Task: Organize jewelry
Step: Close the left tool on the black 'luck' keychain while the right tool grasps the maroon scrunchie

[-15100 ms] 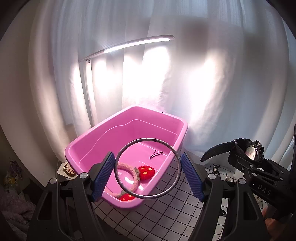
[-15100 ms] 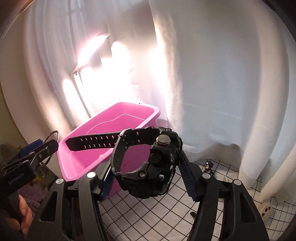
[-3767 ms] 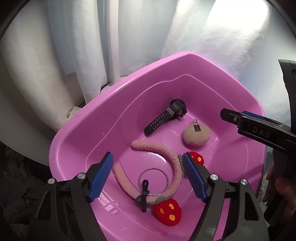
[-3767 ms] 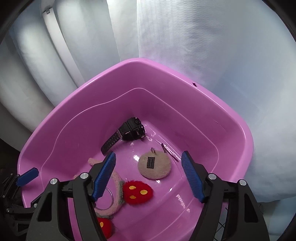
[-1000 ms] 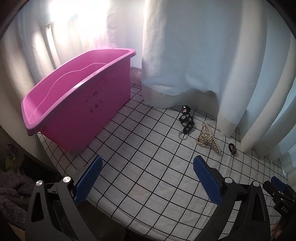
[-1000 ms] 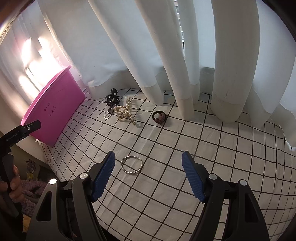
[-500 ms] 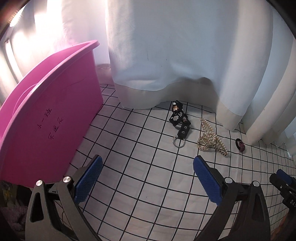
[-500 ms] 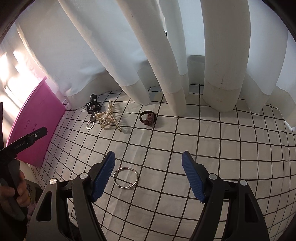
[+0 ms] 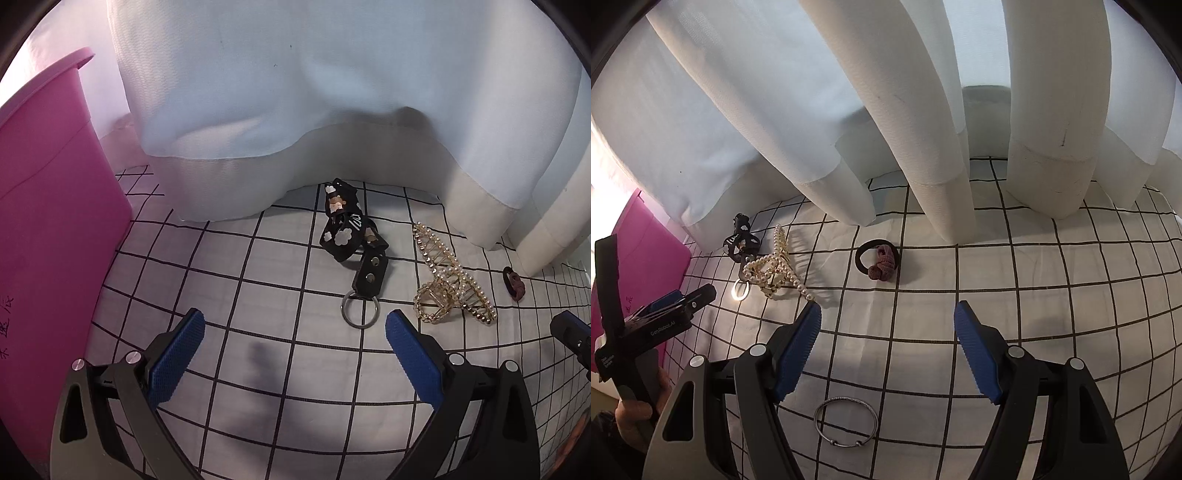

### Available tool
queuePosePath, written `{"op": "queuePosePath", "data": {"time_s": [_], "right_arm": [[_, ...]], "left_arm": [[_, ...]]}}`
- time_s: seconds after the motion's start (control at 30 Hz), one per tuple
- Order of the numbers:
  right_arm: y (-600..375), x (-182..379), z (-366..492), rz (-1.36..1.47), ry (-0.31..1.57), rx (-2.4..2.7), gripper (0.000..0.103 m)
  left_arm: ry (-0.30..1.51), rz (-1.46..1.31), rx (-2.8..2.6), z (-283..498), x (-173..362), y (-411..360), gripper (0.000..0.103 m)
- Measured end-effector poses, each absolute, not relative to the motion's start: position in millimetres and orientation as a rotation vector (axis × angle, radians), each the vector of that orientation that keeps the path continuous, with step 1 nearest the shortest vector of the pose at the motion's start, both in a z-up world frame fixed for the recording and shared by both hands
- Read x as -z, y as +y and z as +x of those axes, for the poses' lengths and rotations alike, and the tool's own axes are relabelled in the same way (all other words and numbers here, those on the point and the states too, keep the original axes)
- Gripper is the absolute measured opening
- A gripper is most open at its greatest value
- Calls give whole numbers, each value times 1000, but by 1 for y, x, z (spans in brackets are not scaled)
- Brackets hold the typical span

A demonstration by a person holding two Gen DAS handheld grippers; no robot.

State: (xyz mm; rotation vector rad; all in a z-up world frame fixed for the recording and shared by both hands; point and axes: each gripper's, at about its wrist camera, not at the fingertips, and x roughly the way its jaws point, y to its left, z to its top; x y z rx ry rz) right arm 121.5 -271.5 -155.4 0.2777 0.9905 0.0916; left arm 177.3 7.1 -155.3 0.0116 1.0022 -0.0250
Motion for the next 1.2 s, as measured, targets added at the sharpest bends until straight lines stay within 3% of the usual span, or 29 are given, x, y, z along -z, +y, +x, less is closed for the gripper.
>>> {"op": "queuePosePath", "data": {"time_s": [1.2], "right_arm": [[-232, 196, 181, 74, 1005, -2, 71]], "left_arm": [[1003, 9, 43, 252, 190, -20, 97]]}}
